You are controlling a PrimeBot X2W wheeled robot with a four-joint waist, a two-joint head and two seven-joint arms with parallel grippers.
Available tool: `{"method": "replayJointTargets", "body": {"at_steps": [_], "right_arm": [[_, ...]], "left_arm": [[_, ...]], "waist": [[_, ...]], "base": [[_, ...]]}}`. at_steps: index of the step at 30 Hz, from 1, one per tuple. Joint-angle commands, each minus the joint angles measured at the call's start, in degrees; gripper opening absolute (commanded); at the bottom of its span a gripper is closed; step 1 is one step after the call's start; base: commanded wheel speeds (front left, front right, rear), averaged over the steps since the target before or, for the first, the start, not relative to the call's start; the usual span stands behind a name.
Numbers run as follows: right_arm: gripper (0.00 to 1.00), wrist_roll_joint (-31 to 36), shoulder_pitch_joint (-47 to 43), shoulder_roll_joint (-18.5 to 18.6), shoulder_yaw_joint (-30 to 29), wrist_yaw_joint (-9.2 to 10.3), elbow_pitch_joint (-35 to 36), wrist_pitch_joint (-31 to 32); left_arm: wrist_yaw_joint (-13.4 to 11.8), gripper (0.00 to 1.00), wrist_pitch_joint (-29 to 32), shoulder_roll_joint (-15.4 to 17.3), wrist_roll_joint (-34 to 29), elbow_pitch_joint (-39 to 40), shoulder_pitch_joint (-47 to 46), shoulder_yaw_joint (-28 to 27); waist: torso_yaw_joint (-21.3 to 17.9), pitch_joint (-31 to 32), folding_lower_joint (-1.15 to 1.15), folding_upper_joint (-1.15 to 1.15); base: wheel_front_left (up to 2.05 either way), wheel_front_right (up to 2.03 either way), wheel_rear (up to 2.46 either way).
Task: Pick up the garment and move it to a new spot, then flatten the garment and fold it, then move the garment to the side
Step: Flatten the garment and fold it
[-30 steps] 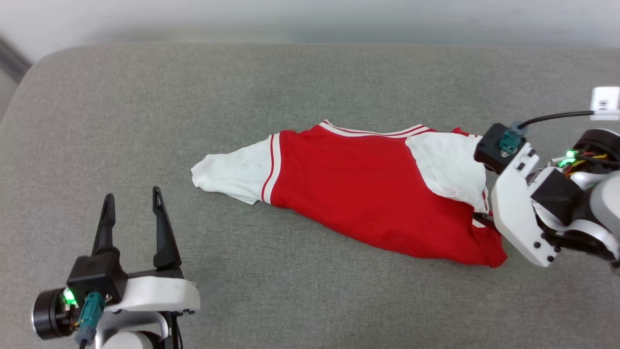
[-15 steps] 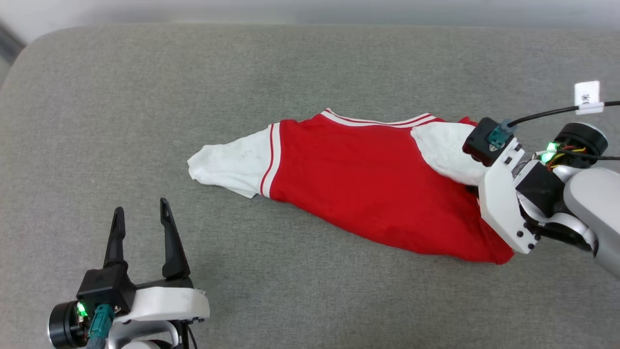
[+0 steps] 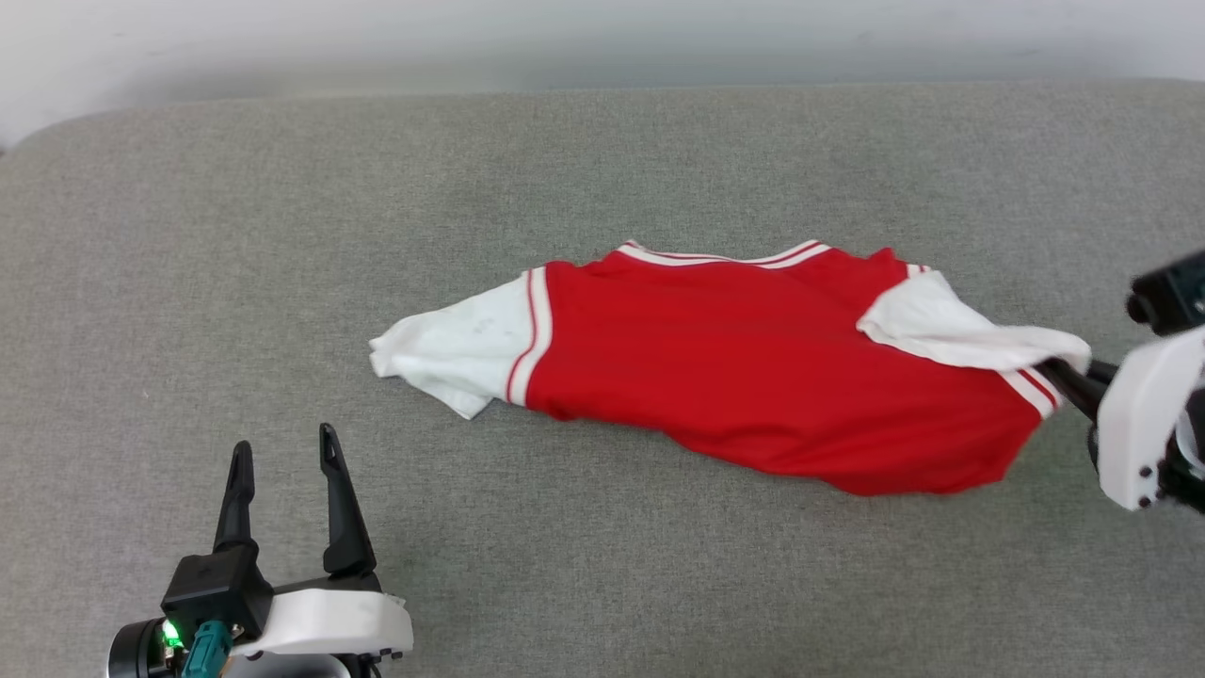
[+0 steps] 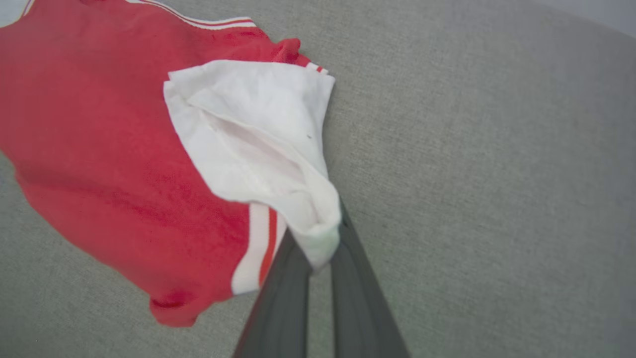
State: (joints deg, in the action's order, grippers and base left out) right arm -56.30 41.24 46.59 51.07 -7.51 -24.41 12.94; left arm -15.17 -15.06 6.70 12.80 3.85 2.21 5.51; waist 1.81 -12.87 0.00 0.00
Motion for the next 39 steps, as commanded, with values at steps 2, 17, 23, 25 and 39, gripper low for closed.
{"method": "replayJointTargets", "body": {"at_steps": [2, 17, 23, 25, 39], "right_arm": [[0.0, -0.82, -3.17, -0.48, -1.93, 0.04, -2.03, -1.56], [1.0, 3.34, -12.78, -5.62, -11.17, 0.04, -12.43, -9.64], [1.0, 8.09, -15.63, -3.03, -14.87, 0.04, -4.58, -10.7], [1.0, 9.77, -16.95, -1.68, -16.96, 0.04, -0.17, -9.54], [1.0, 14.07, -12.32, 6.64, -23.81, 0.04, 25.91, 22.15]], "left_arm": [[0.57, 1.0, -0.15, -0.52, -0.62, -0.21, 0.72, -0.44], [3.48, 1.0, -0.16, -2.91, -2.61, -2.79, 1.17, -2.46], [3.54, 1.0, -0.16, -3.29, -3.12, -2.88, 2.6, -3.23], [3.49, 1.0, -0.16, -3.39, -3.27, -2.62, 3.04, -3.31], [4.07, 1.0, -0.16, -3.72, -6.25, -0.52, 2.21, -1.83]], "waist": [[-0.09, -0.19, 0.0, 0.0], [-0.52, 0.88, 0.0, 0.0], [-1.44, 3.09, 0.0, 0.0], [-1.77, 3.64, 0.0, 0.0], [-0.77, 2.28, 0.0, 0.0]], "base": [[0.0, 0.0, 0.0], [0.0, 0.0, 0.0], [0.0, 0.0, 0.0], [0.0, 0.0, 0.0], [0.0, 0.0, 0.0]]}}
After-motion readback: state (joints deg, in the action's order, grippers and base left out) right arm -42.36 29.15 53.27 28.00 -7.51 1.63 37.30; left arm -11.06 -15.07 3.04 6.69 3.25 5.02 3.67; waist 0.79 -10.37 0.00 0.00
